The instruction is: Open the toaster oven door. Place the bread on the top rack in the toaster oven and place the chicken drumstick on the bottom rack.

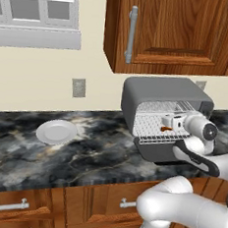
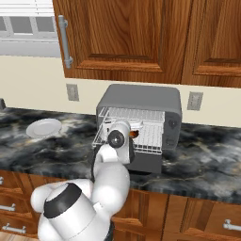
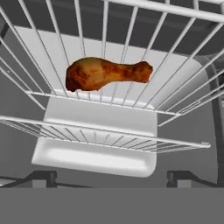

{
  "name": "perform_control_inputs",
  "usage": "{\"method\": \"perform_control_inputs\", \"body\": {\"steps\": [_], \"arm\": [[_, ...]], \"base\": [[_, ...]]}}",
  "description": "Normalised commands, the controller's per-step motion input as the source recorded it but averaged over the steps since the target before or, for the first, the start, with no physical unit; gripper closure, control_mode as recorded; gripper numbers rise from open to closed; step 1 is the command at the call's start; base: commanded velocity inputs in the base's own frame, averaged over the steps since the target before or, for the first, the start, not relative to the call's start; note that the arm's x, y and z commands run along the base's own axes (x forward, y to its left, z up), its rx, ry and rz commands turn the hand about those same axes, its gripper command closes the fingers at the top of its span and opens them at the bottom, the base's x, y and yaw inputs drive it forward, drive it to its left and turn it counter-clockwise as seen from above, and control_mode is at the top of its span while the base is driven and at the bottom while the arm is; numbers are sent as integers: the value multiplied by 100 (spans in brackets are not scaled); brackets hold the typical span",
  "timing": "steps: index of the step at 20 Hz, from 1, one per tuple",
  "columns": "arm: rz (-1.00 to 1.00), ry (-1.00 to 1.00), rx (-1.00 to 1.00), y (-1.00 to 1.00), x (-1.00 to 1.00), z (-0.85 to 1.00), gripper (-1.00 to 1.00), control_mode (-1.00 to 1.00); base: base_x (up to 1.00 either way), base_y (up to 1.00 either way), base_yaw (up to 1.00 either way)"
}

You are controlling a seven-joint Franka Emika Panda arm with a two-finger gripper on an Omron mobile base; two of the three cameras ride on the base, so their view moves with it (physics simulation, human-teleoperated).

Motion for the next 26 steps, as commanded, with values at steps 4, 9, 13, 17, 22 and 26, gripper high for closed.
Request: {"method": "perform_control_inputs", "body": {"steps": [4, 9, 13, 17, 22, 26], "arm": [[5, 1, -1, 0, 1, 5, -100, -100], [1, 0, 0, -6, 10, 5, -100, -100], [0, 0, 0, -14, 25, 2, -100, -100], [0, 0, 0, -6, 33, 0, -100, -100], [0, 0, 0, -2, 26, 0, -100, -100], [-1, 0, 0, 0, 7, -1, -100, -100]], "base": [[0, 0, 0], [0, 0, 0], [0, 0, 0], [0, 0, 0], [0, 0, 0], [0, 0, 0]]}}
